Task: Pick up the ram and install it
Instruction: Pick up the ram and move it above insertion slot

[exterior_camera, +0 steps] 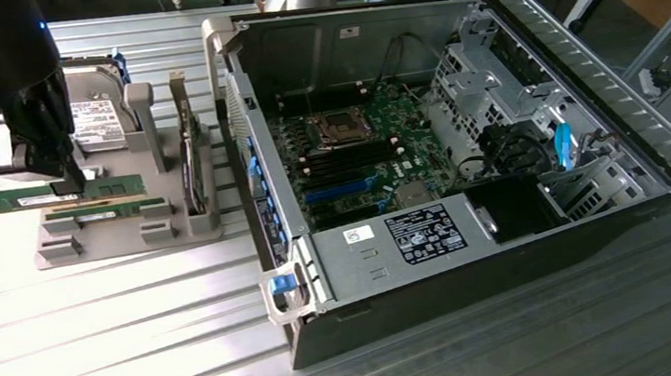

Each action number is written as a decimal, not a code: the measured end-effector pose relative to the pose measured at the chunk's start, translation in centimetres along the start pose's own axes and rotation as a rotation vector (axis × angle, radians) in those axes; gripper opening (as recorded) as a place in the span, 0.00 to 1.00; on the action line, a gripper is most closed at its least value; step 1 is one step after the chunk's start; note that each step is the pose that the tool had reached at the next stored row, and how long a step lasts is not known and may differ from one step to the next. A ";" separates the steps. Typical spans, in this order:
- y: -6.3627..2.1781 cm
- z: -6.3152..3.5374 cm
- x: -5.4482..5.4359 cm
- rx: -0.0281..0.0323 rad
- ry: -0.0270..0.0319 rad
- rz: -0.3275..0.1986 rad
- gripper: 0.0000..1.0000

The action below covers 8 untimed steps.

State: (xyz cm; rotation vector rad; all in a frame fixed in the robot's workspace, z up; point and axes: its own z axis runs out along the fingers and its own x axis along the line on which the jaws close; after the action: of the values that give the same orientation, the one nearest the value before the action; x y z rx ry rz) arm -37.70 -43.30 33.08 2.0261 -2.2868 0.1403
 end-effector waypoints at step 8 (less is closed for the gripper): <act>-0.01 -0.76 0.1 0.0006 0.0023 0.000 0.11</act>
State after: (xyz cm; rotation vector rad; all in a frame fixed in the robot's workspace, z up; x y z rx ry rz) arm -37.70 -43.29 33.84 2.0251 -2.2858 0.1433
